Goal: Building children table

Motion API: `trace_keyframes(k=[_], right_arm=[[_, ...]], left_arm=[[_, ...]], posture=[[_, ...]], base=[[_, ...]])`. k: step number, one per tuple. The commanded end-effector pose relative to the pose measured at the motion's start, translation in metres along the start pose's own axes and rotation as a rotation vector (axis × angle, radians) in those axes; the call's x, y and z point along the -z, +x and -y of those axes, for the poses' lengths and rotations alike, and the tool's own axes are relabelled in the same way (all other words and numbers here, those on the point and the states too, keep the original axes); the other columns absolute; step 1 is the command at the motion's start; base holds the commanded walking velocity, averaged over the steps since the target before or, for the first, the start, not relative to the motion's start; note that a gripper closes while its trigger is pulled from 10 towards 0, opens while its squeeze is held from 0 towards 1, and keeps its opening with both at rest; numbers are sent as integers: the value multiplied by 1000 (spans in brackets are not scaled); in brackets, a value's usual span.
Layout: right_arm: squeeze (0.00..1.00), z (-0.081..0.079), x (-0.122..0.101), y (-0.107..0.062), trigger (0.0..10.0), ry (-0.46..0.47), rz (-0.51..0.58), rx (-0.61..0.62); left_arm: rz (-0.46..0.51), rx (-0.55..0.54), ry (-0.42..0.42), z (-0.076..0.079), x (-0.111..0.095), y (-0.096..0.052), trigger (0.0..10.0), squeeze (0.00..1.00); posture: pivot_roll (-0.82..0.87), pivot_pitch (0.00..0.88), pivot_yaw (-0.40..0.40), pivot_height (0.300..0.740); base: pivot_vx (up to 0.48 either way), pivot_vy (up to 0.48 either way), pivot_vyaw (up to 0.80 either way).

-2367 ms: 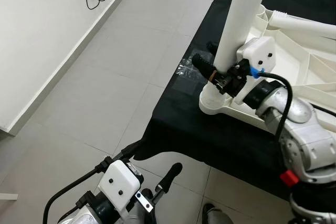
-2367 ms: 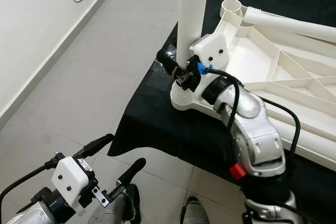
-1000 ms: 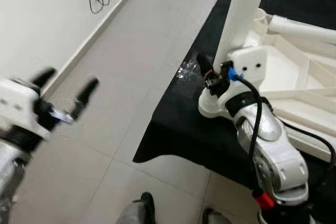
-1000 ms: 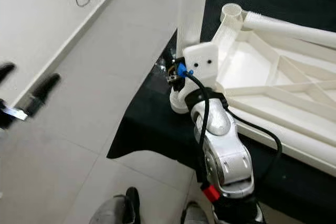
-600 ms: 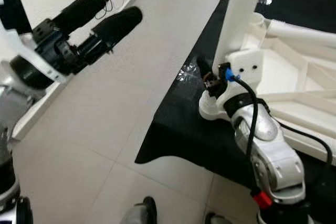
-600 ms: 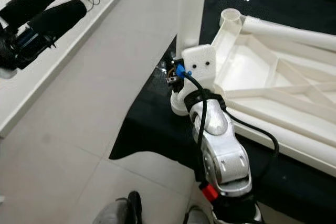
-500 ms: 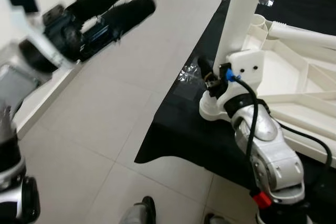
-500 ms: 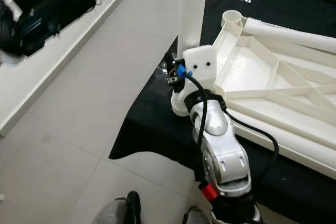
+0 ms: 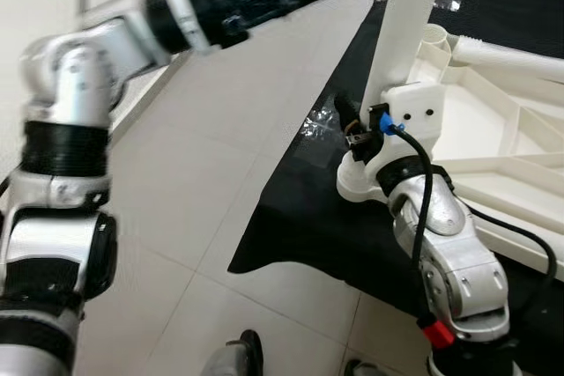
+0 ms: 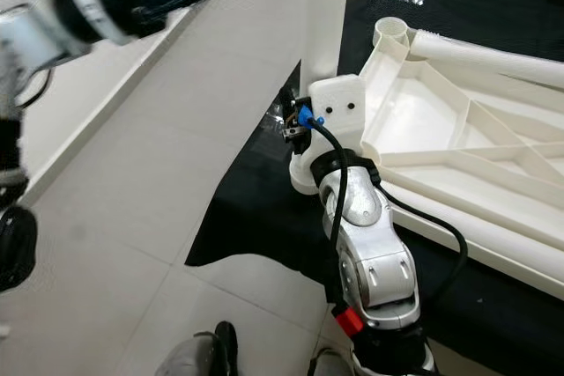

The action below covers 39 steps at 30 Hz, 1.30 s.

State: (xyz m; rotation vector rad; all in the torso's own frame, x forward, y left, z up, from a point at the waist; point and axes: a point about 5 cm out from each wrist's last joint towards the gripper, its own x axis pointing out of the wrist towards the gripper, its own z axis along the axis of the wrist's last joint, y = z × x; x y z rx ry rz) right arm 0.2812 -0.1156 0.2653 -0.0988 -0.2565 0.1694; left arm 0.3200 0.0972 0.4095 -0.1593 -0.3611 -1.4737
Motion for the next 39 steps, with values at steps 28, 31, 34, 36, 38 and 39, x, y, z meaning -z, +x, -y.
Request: trace_keyframes(k=[28, 31, 34, 36, 38, 39], right_arm=[[0, -10, 6, -2, 10000, 51, -44, -39], [0, -9, 5, -2, 10000, 49, -36, -38], [0, -9, 4, -1, 10000, 48, -32, -37], [0, -9, 4, -1, 10000, 48, -31, -38], [0, -9, 3, -1, 10000, 49, -28, -40], [0, -9, 3, -1, 10000, 49, -28, -40]], left_arm=[[-127, 129, 266, -13, 13, 80, 10000, 0], [-134, 145, 275, -13, 16, 81, 8980, 0], [-141, 157, 277, -14, 18, 82, 0, 0], [-141, 160, 276, -14, 19, 82, 0, 0], [-143, 166, 272, -14, 19, 82, 0, 0], [-143, 166, 272, -14, 19, 82, 0, 0]], posture=[[-3, 267, 135, 740], [-5, 264, 134, 740], [-4, 263, 133, 740], [-4, 263, 133, 740], [-2, 263, 133, 740], [-2, 263, 133, 740]], base=[[0, 0, 0], [0, 0, 0], [0, 0, 0], [0, 0, 0], [0, 0, 0], [0, 0, 0]])
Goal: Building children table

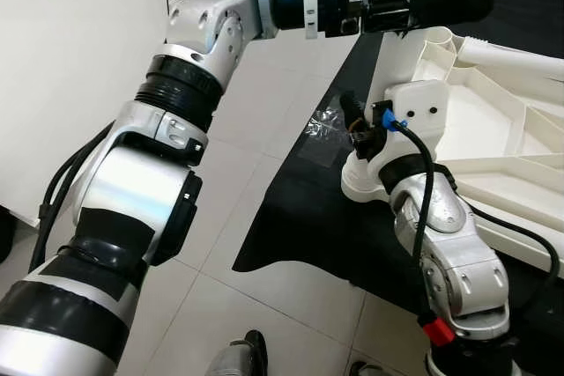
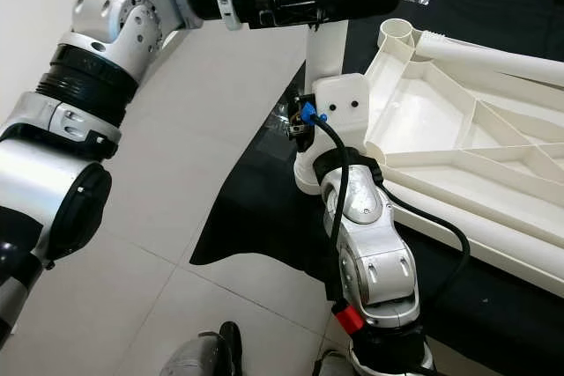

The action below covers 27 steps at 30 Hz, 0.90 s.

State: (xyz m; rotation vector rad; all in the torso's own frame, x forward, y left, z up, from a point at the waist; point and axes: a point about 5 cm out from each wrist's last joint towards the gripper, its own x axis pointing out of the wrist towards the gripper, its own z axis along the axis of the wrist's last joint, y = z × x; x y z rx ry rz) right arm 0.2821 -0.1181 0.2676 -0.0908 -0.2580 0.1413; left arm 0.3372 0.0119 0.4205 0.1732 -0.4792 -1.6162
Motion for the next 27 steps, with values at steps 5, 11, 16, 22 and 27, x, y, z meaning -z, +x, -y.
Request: trace_keyframes(k=[5, 11, 16, 22, 27], right_arm=[[0, -13, 4, -2, 10000, 47, -24, -74], [0, -9, 2, -1, 10000, 47, 0, -115], [1000, 1, -2, 0, 10000, 46, 41, -244], [608, 24, -15, 3, 10000, -58, 80, -575], [0, 32, -14, 3, 10000, -115, 52, -717]], left_arm=[[-37, -28, 14, -5, 0, -4, 0, 0], [-35, -22, 13, -6, 0, -3, 0, 0], [-31, -19, 10, -6, 0, -2, 0, 0], [-27, -11, 7, -6, -2, 0, 0, 0], [-21, -3, 3, -6, -4, 1, 0, 0]], posture=[[-1, 259, 131, 740], [0, 259, 130, 740], [1, 258, 130, 740], [6, 254, 131, 740], [6, 256, 132, 740]], base=[[0, 0, 0], [0, 0, 0], [0, 0, 0], [0, 0, 0], [0, 0, 0]])
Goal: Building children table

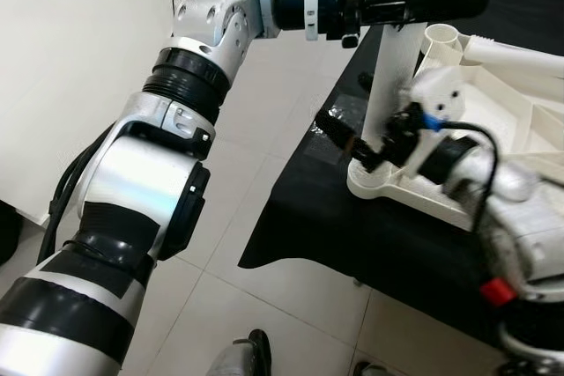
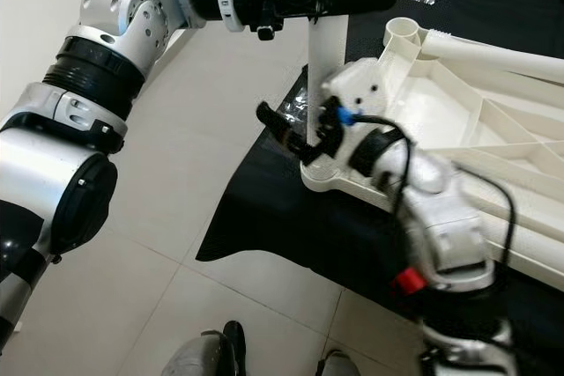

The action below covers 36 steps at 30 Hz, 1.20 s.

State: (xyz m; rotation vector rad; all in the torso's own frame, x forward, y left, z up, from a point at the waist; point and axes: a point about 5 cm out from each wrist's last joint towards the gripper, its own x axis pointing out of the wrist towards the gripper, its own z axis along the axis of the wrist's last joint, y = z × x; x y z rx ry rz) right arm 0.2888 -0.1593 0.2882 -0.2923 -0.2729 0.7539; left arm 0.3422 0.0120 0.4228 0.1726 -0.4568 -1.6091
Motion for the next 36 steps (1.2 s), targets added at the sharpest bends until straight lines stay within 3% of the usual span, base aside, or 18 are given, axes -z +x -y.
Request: trace_keyframes(k=[1, 10, 11, 12, 13, 14, 23, 30, 31, 32, 36], right_arm=[[0, -7, 1, 7, 10000, -11, 9, -110], [0, 21, 3, 21, 10000, -24, 13, -234], [0, 23, 4, 23, 8784, -19, 13, -255], [0, 24, 5, 23, 8784, -17, 13, -276], [0, 27, 7, 24, 1765, -9, 9, -284], [0, 29, 8, 24, 0, -6, 2, -293], [0, 39, 11, 20, 0, -28, -19, -356], [0, 39, 15, 18, 0, -30, -22, -366], [0, 39, 16, 18, 0, -28, -21, -360], [0, 39, 17, 18, 0, -26, -20, -355], [0, 39, 18, 17, 0, -23, -18, -348]], left_arm=[[-5, 7, 16, 0, -4, 1, 0, 0], [-1, 18, 8, 0, -3, 3, 0, 0], [-2, 20, 7, 0, -3, 3, 0, 0], [-3, 22, 7, 1, -3, 3, 0, 0], [-3, 24, 6, 1, -3, 3, 0, 0], [-3, 25, 6, 1, -3, 4, 0, 0], [3, 39, 1, 2, -2, 5, 0, 0], [3, 45, 0, 3, -1, 7, 0, 0], [4, 27, 7, 2, -1, 7, 8510, 588], [9, 16, 1, 1, -1, 7, 10000, 1000], [13, 4, 3, 0, -2, 6, 10000, 1000]], posture=[[6, 257, 133, 740], [12, 259, 132, 740], [13, 257, 133, 740], [13, 257, 133, 740], [12, 254, 133, 740], [12, 254, 133, 740], [6, 253, 132, 740], [5, 250, 134, 740], [5, 248, 134, 740], [5, 248, 134, 740], [6, 246, 132, 740]], base=[[0, 0, 0], [0, 0, 0], [0, 0, 0], [0, 0, 0], [0, 0, 0], [0, 0, 0], [0, 0, 0], [0, 0, 0], [0, 0, 0], [0, 0, 0], [0, 0, 0]])
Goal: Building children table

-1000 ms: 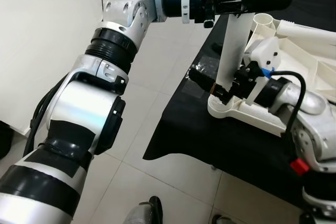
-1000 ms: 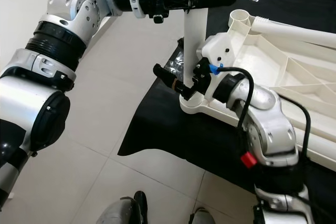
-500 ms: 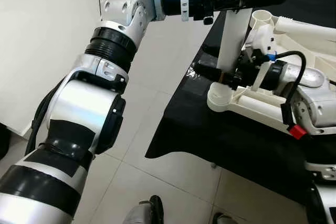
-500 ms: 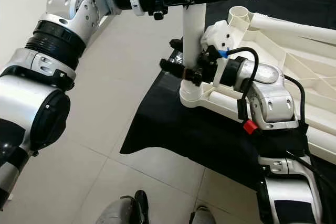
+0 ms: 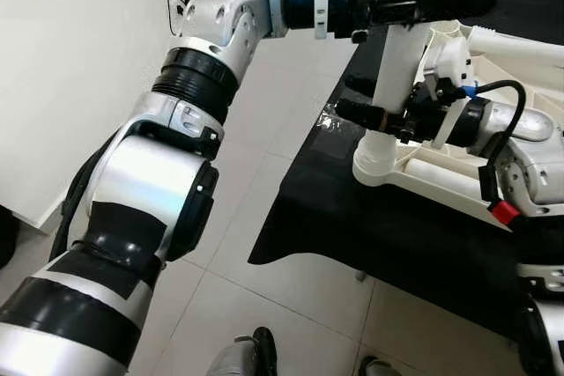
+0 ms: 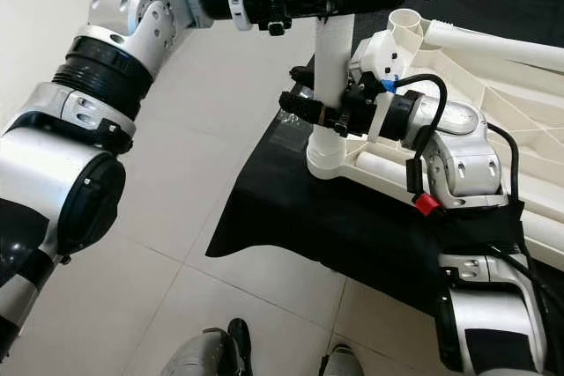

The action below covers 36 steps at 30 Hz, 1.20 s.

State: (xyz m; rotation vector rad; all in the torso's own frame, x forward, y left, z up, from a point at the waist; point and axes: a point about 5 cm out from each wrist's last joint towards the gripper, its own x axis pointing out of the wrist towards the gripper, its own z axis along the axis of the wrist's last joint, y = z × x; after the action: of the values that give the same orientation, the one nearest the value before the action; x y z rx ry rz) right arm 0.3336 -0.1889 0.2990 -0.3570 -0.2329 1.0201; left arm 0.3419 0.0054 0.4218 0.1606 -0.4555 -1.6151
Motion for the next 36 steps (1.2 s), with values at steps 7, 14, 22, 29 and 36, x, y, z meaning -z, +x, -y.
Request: trace_keyframes(k=[7, 14, 22, 29, 36], right_arm=[[0, -15, 22, 10, 0, 55, -40, 111], [0, -44, 45, 15, 0, 179, -101, 377], [0, -91, 64, 28, 0, 212, -309, 637], [0, -96, 66, 22, 0, 154, -404, 796], [0, -91, 60, 23, 0, 182, -393, 901]], left_arm=[[45, -10, -1, -2, -15, -7, 10000, 0], [56, -1, -21, -1, -15, -17, 10000, 0], [84, -26, -20, -1, -18, -27, 10000, 0], [120, -63, -3, 1, -28, -38, 10000, 0], [156, -126, 14, 17, -39, -74, 10000, 0]], posture=[[4, 249, 118, 740], [3, 261, 112, 740], [-3, 261, 105, 740], [2, 260, 91, 740], [7, 254, 93, 740]], base=[[0, 0, 0], [0, 0, 0], [0, 0, 0], [0, 0, 0], [0, 0, 0]])
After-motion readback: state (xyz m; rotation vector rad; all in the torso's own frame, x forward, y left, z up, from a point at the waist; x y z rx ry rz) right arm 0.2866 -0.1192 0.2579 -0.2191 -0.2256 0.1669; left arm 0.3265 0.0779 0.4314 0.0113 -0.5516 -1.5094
